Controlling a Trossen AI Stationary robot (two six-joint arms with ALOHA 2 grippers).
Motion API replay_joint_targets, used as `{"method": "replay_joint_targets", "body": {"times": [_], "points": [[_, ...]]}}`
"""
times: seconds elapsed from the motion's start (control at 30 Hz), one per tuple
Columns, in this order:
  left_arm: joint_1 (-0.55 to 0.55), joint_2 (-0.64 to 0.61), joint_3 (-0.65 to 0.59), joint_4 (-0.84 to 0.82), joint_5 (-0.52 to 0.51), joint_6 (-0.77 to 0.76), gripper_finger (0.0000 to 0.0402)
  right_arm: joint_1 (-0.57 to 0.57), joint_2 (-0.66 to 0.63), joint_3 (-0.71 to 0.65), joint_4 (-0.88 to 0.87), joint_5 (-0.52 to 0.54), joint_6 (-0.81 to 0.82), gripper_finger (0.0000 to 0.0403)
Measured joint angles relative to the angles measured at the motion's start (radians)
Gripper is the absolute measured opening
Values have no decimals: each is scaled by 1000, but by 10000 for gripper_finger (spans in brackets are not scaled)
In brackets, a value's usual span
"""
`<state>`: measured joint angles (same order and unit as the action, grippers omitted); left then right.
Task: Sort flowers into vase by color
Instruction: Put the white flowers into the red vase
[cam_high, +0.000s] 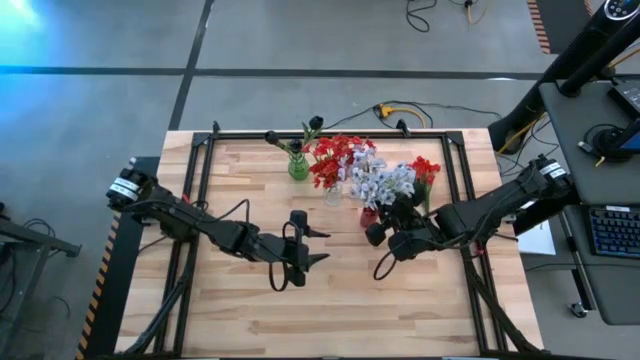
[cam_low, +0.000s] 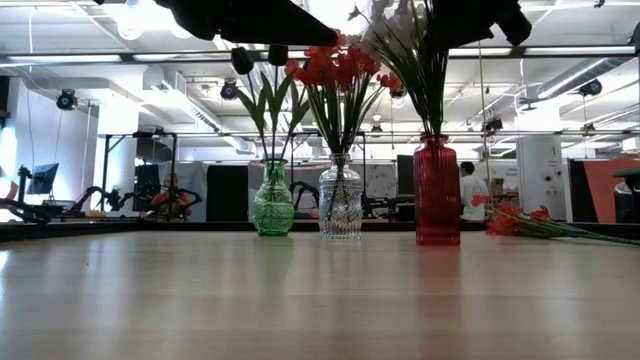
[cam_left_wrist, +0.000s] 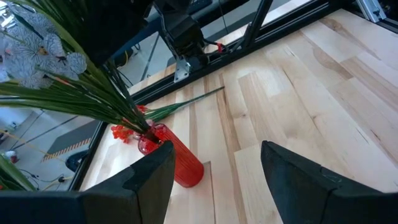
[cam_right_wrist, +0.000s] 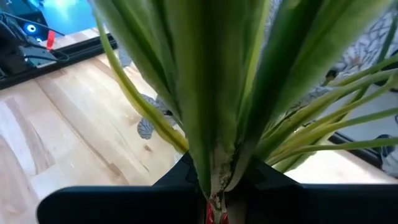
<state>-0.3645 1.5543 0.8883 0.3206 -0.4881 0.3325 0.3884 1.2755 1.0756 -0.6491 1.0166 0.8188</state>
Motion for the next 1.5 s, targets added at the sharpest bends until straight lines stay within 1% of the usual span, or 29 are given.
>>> {"method": "replay_joint_targets", "body": {"times": [0.47, 1.0, 1.13, 1.4, 1.5], "points": [[0, 0, 0, -1, 0, 0, 220, -3, 1, -15, -3, -29, 3, 18], [0, 0, 0, -1, 0, 0, 220, -3, 1, -22, -2, -21, 7, 20], [0, 0, 0, -1, 0, 0, 220, -3, 3, -24, -6, -33, 8, 43], [0, 0, 0, -1, 0, 0, 220, -3, 3, -24, -1, -30, 11, 120], [0, 0, 0, -1, 0, 0, 220, -3, 3, -24, 1, -29, 11, 143]]}}
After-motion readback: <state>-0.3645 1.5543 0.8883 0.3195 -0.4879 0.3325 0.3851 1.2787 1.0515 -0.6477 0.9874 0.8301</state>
